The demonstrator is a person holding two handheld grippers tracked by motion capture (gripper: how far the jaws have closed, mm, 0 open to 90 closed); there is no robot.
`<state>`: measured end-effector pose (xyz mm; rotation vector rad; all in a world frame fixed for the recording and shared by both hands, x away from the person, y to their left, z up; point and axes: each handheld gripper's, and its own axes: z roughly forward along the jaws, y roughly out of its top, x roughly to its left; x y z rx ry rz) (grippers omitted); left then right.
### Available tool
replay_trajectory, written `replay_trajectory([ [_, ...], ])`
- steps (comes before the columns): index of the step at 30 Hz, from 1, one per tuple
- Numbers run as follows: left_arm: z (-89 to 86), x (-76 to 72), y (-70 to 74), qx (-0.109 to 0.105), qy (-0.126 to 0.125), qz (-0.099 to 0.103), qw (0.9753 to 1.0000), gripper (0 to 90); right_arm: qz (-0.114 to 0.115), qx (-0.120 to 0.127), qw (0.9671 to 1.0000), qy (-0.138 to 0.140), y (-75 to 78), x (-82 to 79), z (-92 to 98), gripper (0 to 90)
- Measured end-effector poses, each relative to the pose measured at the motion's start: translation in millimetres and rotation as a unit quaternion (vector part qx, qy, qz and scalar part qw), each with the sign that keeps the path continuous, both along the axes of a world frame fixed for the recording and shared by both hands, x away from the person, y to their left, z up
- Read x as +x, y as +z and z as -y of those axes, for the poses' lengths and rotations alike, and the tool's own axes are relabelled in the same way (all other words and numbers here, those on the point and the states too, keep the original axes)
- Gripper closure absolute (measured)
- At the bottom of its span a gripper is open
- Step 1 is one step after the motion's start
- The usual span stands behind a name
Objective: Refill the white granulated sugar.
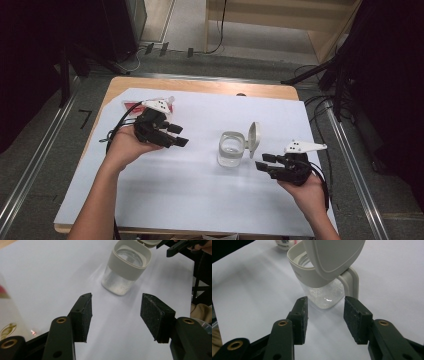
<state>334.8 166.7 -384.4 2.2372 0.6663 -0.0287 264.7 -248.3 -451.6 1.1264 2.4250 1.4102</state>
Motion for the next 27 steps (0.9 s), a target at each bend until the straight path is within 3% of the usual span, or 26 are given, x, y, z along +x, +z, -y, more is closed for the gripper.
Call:
replay_trajectory([
  [18,-41.9,-5.8,-0.9,0.009,0.046,0.003,0.9989,42.4,-0.004,-0.004,1.0,0.006,0.0,7.3,-5.4,53.2],
  [27,-62.5,-8.8,1.5,0.001,0.068,0.007,0.9976,42.5,-0.004,-0.007,0.9999,0.008,-0.2,9.7,-6.4,52.8],
])
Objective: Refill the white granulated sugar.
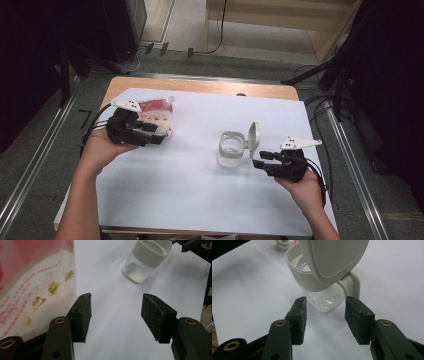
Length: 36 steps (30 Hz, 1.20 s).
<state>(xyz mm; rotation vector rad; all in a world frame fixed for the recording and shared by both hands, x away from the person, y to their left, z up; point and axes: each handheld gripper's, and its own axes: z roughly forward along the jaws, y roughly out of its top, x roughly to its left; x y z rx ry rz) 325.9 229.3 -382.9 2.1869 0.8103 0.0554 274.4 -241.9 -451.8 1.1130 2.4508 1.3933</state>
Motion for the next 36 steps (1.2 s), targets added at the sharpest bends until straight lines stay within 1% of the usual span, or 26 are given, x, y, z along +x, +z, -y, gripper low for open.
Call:
replay_trajectory([
  [3,-7.1,-0.8,1.3,0.003,0.01,0.002,0.9999,42.5,0.001,0.0,1.0,-0.001,-0.1,0.6,0.2,52.2],
  [4,-9.1,-1.3,1.7,0.008,0.015,0.001,0.9999,42.5,0.001,0.0,1.0,-0.001,0.0,0.7,0.3,52.2],
  [8,-19.7,-1.5,0.9,0.002,0.022,0.0,0.9997,42.5,0.002,-0.001,1.0,-0.001,-0.2,0.8,0.3,52.1],
  [9,-22.4,-1.6,0.5,0.004,0.027,0.002,0.9996,42.5,0.002,-0.002,1.0,0.0,-0.2,0.8,0.3,52.0],
  [11,-28.0,-1.8,0.1,0.005,0.034,-0.001,0.9994,42.5,0.001,-0.002,1.0,0.0,-0.2,0.9,0.3,51.9],
  [12,-30.8,-2.1,0.1,0.006,0.038,0.001,0.9993,42.5,0.001,-0.001,1.0,-0.001,-0.4,0.9,0.1,51.8],
  [15,-37.8,-3.3,0.5,0.001,0.047,0.002,0.9989,42.5,-0.002,-0.002,1.0,0.001,-0.7,0.9,-0.4,51.7],
  [17,-42.2,-3.9,0.6,0.009,0.057,0.005,0.9983,42.4,-0.002,-0.004,1.0,0.002,-0.8,0.8,-1.2,51.6],
  [18,-44.7,-4.2,0.4,0.01,0.059,0.003,0.9982,42.3,-0.001,-0.005,1.0,0.002,-1.0,0.8,-1.7,51.6],
  [22,-56.1,-4.7,-0.2,0.004,0.068,0.0,0.9977,42.3,-0.001,-0.009,0.9999,0.006,-1.5,0.8,-3.4,51.6],
  [23,-58.6,-4.8,-0.7,0.001,0.073,0.005,0.9973,42.3,-0.002,-0.009,0.9999,0.006,-1.5,0.7,-3.9,51.6],
  [24,-61.7,-4.9,-0.2,0.001,0.075,0.004,0.9972,42.4,-0.003,-0.009,0.9999,0.005,-1.5,0.5,-4.4,51.6],
  [26,-66.3,-3.2,-1.8,-0.009,0.081,0.009,0.9966,42.6,-0.001,-0.009,0.9999,0.009,-2.2,1.1,-5.1,51.6],
  [28,-69.5,0.1,-3.1,-0.002,0.089,0.006,0.996,42.9,-0.004,-0.011,0.9999,0.01,-2.9,1.5,-6.0,51.6],
  [29,-70.8,1.2,-3.6,0.005,0.087,0.005,0.9962,42.9,-0.005,-0.01,0.9999,0.009,-3.3,1.5,-6.8,51.6],
  [30,-71.2,1.6,-4.6,0.006,0.09,0.006,0.9959,42.9,-0.005,-0.011,0.9999,0.01,-3.5,1.6,-7.1,51.6],
  [31,-72.9,2.9,-4.9,0.008,0.089,0.006,0.996,42.8,-0.003,-0.012,0.9999,0.012,-3.4,1.9,-7.1,51.6],
  [32,-73.5,3.5,-5.8,0.007,0.096,0.01,0.9953,42.6,-0.002,-0.011,0.9999,0.012,-3.3,1.7,-7.2,51.6],
  [34,-76.0,4.8,-6.5,0.008,0.102,0.01,0.9947,41.7,-0.003,-0.01,0.9999,0.011,-3.3,1.3,-7.2,51.6],
  [35,-77.2,5.7,-6.9,0.015,0.106,0.016,0.9942,40.8,-0.003,-0.01,0.9999,0.011,-3.4,1.3,-7.0,51.6],
  [36,-78.7,6.7,-6.8,0.013,0.101,0.014,0.9947,40.0,-0.004,-0.011,0.9999,0.01,-3.6,1.2,-6.9,51.6],
])
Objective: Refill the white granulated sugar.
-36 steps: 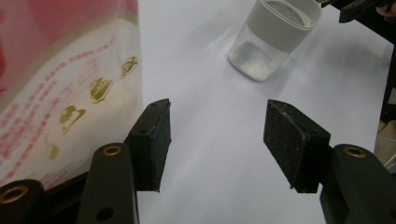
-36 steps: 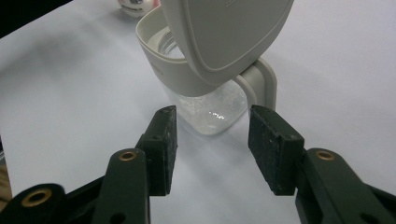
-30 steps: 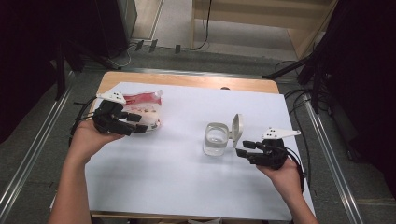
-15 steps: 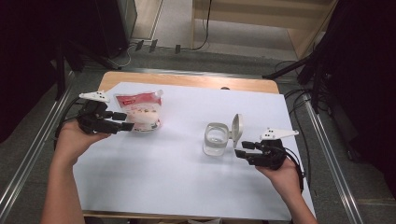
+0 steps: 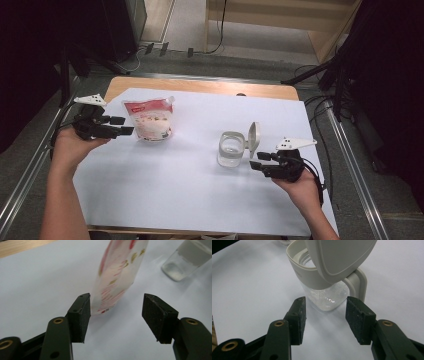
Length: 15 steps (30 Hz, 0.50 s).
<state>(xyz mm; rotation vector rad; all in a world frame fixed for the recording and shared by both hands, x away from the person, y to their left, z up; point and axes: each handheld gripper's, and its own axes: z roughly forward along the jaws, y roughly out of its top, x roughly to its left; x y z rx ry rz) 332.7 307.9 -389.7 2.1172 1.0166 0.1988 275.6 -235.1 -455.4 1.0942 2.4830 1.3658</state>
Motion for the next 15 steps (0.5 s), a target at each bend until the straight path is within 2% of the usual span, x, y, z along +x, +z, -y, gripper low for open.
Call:
replay_trajectory([
  [1,-0.5,1.2,-0.8,-0.007,-0.001,0.005,1.0,39.7,-0.001,0.0,1.0,0.0,-0.2,-0.1,0.1,51.6],
  [6,6.2,9.6,-1.8,-0.022,-0.005,-0.002,0.9998,40.7,-0.002,-0.001,1.0,-0.003,-0.7,-2.5,1.1,51.6],
  [11,17.5,19.2,-2.4,-0.021,-0.015,-0.001,0.9997,40.6,-0.004,-0.001,0.9999,-0.01,-1.2,-5.7,5.1,51.6],
  [15,21.8,25.0,-3.2,-0.033,-0.014,0.001,0.9994,41.9,-0.006,-0.002,0.9998,-0.016,-2.2,-8.2,8.5,51.6],
])
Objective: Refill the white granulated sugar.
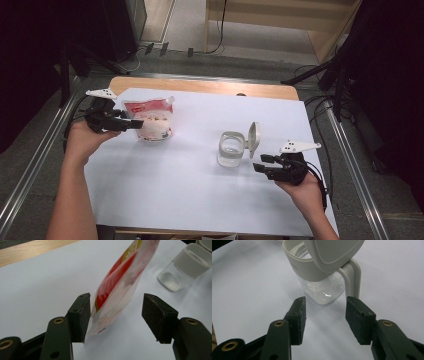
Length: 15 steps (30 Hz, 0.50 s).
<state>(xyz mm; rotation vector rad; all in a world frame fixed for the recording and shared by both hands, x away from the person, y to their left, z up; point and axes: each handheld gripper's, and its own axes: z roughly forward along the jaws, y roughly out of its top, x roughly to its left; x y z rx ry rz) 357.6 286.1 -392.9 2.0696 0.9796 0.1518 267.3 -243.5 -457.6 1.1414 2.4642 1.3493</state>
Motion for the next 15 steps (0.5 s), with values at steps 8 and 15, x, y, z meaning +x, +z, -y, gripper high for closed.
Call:
replay_trajectory([
  [8,9.6,9.8,-1.9,0.003,0.002,0.007,1.0,52.9,0.002,-0.002,1.0,-0.009,-1.0,-5.6,5.0,51.6],
  [15,13.2,12.3,-4.1,-0.006,-0.003,-0.002,1.0,64.5,0.005,0.001,0.9999,-0.013,0.6,-7.2,8.8,52.9],
])
